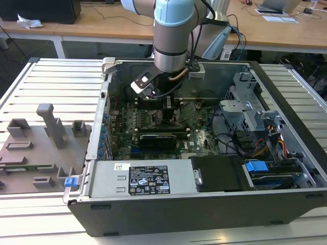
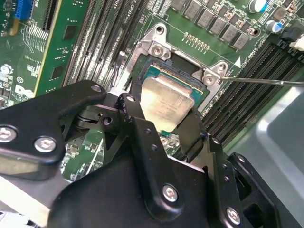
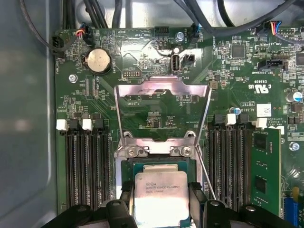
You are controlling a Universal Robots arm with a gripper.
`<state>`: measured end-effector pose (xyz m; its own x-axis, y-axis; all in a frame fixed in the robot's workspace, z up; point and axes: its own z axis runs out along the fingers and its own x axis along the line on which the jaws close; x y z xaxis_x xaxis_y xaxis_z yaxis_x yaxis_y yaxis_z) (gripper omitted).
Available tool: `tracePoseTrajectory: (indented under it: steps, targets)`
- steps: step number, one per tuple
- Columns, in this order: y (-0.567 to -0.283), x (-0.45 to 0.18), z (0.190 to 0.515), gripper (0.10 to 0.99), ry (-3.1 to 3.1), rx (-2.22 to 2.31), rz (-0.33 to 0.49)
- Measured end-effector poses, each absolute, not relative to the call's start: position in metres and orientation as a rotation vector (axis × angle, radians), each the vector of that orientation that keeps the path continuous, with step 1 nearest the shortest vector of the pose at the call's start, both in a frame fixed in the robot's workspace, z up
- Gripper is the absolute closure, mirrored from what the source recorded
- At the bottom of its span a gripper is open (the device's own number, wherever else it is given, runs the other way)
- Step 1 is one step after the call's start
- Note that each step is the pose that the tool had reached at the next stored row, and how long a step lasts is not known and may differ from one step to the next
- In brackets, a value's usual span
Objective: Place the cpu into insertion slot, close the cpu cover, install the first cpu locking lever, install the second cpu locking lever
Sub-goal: 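Place the cpu into insertion slot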
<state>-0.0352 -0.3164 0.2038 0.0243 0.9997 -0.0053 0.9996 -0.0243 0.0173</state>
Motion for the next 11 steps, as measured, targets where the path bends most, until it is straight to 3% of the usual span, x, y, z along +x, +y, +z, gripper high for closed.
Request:
tracePoseTrajectory:
  steps: [11]
  targets:
    - [-0.3164,-0.0351,0.1982,0.541,2.178,2.242,0.013]
